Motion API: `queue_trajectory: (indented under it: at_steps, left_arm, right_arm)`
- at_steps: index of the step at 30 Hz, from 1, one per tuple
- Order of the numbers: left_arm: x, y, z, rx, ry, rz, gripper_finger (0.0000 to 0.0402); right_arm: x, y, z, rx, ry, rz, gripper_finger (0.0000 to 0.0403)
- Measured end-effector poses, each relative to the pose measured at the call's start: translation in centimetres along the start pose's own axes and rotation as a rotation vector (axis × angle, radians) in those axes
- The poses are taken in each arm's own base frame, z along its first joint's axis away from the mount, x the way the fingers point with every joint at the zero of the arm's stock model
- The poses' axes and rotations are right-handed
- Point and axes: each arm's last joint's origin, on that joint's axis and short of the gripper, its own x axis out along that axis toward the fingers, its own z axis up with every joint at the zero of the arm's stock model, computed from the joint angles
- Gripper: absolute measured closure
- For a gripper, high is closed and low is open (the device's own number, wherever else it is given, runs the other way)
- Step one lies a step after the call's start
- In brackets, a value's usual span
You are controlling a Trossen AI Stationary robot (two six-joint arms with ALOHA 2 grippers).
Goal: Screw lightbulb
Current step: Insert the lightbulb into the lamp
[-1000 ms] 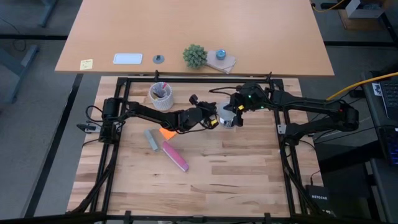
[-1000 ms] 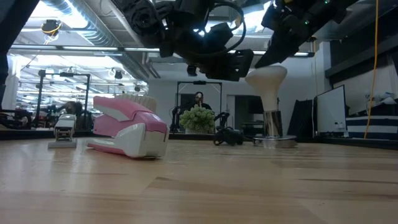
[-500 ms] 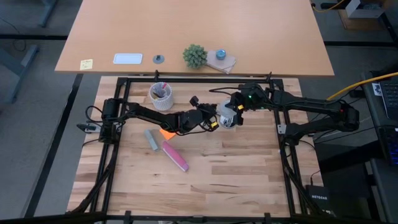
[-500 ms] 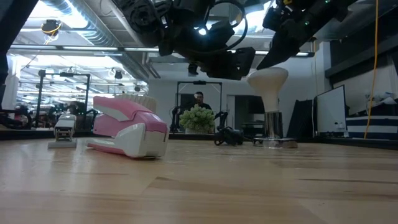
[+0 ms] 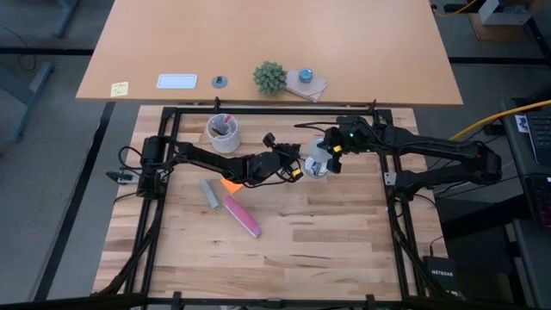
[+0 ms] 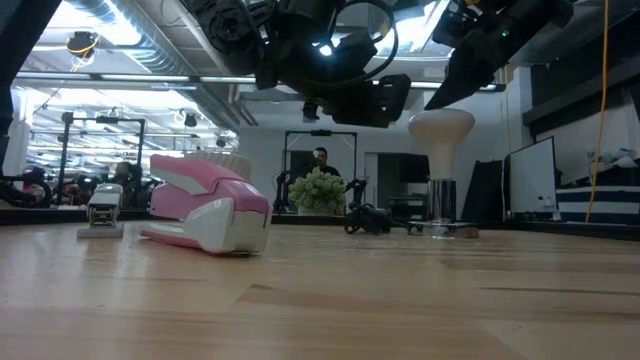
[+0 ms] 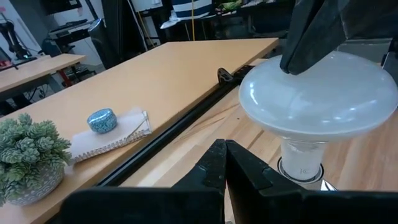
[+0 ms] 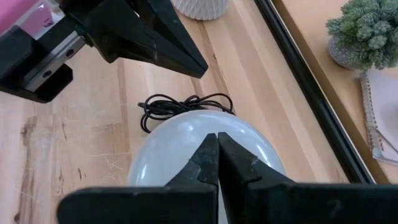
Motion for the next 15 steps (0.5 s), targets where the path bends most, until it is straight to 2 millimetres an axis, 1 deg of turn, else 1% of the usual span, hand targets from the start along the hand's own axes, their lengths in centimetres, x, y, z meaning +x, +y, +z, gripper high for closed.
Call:
queue_trajectory:
  at_steps: [15]
  left_arm:
    - [-0.31, -0.39, 0.07, -0.001, -0.007, -0.011, 0.0402]
  right_arm:
    - [-0.03, -0.16, 0.06, 0.004, 0.002, -0.051, 0.0401]
